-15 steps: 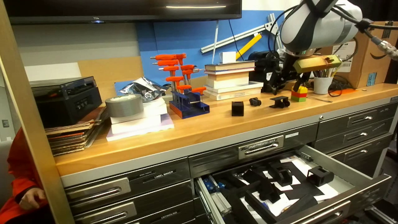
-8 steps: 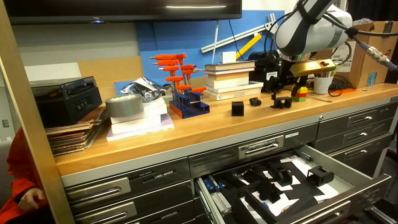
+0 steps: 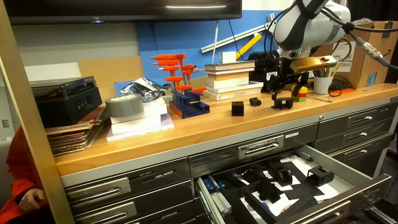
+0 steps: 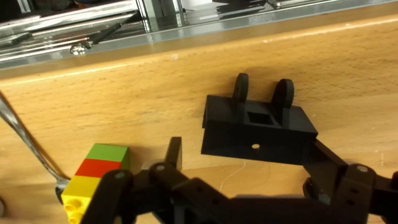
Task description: Put the black objects in the drawer and close it
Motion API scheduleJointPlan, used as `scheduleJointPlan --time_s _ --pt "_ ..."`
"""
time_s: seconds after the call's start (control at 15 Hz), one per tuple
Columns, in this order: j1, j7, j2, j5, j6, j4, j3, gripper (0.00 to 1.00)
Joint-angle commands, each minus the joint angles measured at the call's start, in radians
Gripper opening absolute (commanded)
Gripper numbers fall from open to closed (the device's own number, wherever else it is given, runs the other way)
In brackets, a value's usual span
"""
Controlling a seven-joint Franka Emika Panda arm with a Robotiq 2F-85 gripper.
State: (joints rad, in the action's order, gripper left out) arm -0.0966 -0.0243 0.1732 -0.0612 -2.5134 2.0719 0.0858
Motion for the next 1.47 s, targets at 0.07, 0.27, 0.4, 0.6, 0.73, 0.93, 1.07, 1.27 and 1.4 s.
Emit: scheduleJointPlan --time_s 0.07,0.27,0.4,0.6,0.73,0.93,1.07,1.27,1.4 --pt "0.011 0.122 -0.013 0.022 0.112 -0.034 0.005 1.00" --pt "0.008 0.126 -0.012 0.064 0.144 -0.045 -0.005 1.00" --pt "0.007 0.109 -0.014 0.104 0.139 -0.044 -0.012 1.00" --pt "0.006 0.082 -0.017 0.141 0.122 -0.049 -0.020 1.00" --pt "0.006 0.077 -0.014 0.143 0.129 -0.060 -0.020 1.00" --pt "0.007 0.078 -0.005 0.122 0.127 -0.072 -0.016 1.00" --pt "0.012 0.084 0.003 0.086 0.120 -0.074 -0.010 1.00" --pt "0.015 0.093 0.014 0.035 0.120 -0.078 -0.003 1.00" --pt "0.015 0.089 0.022 0.010 0.120 -0.079 -0.003 1.00"
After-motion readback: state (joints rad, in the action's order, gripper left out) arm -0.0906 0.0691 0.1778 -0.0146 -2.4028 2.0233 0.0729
